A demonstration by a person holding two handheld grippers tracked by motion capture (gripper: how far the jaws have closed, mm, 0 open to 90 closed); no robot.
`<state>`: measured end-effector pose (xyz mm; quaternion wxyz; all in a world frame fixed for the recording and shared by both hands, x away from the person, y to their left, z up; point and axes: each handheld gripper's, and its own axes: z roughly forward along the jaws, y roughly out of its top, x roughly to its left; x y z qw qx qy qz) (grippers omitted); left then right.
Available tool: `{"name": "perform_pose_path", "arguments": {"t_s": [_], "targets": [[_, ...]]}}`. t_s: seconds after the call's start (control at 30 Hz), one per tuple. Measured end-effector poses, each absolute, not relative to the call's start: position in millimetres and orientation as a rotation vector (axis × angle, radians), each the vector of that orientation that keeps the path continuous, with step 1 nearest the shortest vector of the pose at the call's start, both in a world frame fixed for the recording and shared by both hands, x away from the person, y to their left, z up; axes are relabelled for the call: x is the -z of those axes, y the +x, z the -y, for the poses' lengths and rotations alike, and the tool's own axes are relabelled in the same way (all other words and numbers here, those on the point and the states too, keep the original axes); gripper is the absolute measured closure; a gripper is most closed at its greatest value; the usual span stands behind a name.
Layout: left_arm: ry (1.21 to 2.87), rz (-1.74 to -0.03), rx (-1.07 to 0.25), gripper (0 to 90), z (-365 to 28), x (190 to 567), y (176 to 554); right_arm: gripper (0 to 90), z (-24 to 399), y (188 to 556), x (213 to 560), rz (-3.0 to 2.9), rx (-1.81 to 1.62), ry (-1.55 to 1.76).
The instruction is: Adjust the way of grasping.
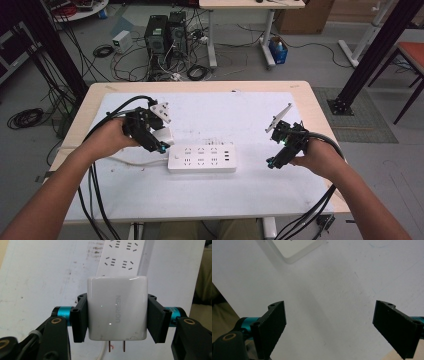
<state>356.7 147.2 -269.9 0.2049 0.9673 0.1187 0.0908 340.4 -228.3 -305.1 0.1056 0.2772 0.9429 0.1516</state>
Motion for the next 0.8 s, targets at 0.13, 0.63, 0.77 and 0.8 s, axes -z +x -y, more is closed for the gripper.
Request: {"name": "perform_pose_path", "arguments": {"t_s": [0.13,0.63,0.77,0.8], "targets": [[2.694,-0.318,-0.244,42.5,-137.3,272.8,360.5,10.8,223.5,338.8,303.4,-2.769,-0.492,0.866],[2.639,-0.232,-0.204,42.5,-103.1,280.6,363.0,10.9,212.5,335.9,304.5,-2.816,-0.959,1.113],[2.645,-0.19,-0.195,42.5,-89.8,281.8,360.1,10.8,210.0,337.8,305.3,-2.819,-1.097,1.167],[2.644,-0.181,-0.19,42.5,-86.6,282.2,359.7,10.8,210.2,338.4,306.2,-2.818,-1.132,1.185]]}}
